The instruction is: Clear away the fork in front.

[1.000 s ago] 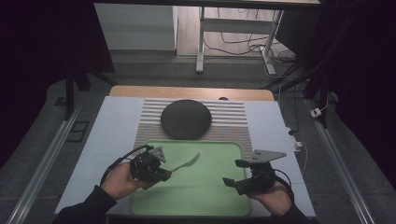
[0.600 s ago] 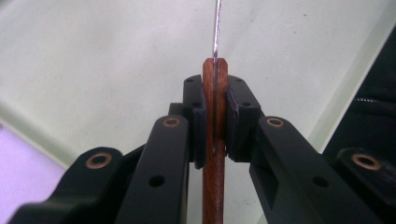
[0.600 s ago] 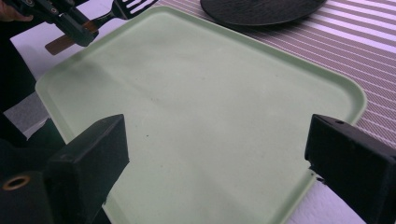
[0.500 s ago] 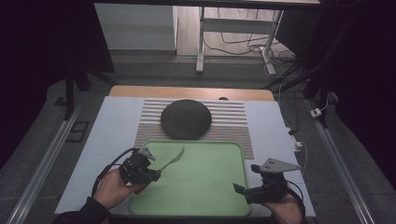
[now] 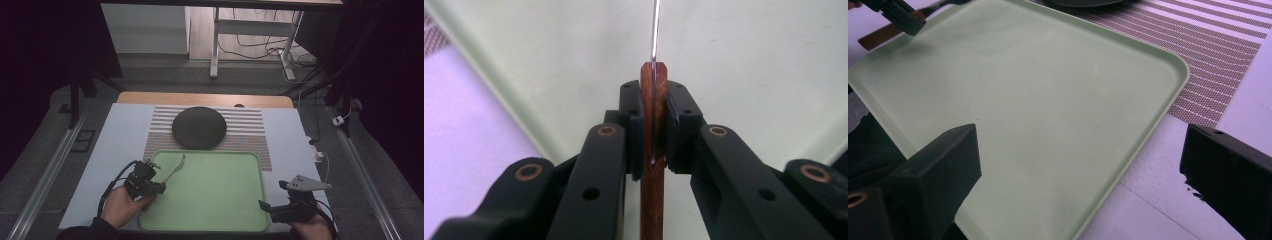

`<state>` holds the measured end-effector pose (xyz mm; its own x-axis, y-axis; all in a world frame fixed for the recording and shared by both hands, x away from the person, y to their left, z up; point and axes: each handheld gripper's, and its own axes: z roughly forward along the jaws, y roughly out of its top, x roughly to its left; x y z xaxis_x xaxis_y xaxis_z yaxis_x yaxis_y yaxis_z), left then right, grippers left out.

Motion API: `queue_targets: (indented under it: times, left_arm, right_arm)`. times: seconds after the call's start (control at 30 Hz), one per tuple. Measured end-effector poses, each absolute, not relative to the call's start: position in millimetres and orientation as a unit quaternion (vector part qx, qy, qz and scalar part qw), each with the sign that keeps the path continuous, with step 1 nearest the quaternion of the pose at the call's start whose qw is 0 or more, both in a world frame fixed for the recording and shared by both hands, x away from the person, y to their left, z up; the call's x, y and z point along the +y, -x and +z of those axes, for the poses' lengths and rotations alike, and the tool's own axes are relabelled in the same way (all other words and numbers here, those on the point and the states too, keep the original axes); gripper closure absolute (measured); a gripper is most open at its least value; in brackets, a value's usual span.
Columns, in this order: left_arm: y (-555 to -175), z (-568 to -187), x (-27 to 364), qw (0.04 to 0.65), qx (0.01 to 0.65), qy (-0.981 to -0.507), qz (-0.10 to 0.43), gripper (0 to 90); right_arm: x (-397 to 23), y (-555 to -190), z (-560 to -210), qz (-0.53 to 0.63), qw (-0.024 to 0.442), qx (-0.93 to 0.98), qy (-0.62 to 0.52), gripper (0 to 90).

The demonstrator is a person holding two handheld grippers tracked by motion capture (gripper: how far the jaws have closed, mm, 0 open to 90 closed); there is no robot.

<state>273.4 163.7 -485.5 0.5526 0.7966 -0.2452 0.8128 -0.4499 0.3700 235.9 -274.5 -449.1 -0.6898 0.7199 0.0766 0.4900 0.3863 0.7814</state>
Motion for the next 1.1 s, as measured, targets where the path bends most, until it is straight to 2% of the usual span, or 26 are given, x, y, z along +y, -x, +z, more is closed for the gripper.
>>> queue_targets:
  times: [0.4,0.47,0.57,0.8,1.1]
  left_arm:
    - [-286,-507,150,0.18,0.508,-0.842,-0.022,78.8]
    - [-286,-507,151,0.186,0.507,-0.842,-0.018,77.1]
    - [-286,-507,152,0.187,0.508,-0.841,-0.016,69.1]
    - [-288,-492,160,0.233,0.49,-0.84,-0.001,66.9]
    - [-302,-481,163,0.283,0.455,-0.845,0.006,88.0]
  right_arm:
    - [-277,-235,-449,0.414,0.14,0.818,-0.373,3.1]
    - [-278,-235,-449,0.413,0.138,0.818,-0.375,3.1]
    - [-279,-235,-449,0.413,0.139,0.816,-0.38,3.1]
    - [-281,-235,-449,0.413,0.135,0.815,-0.383,3.1]
    - [-280,-236,-449,0.408,0.131,0.82,-0.379,3.1]
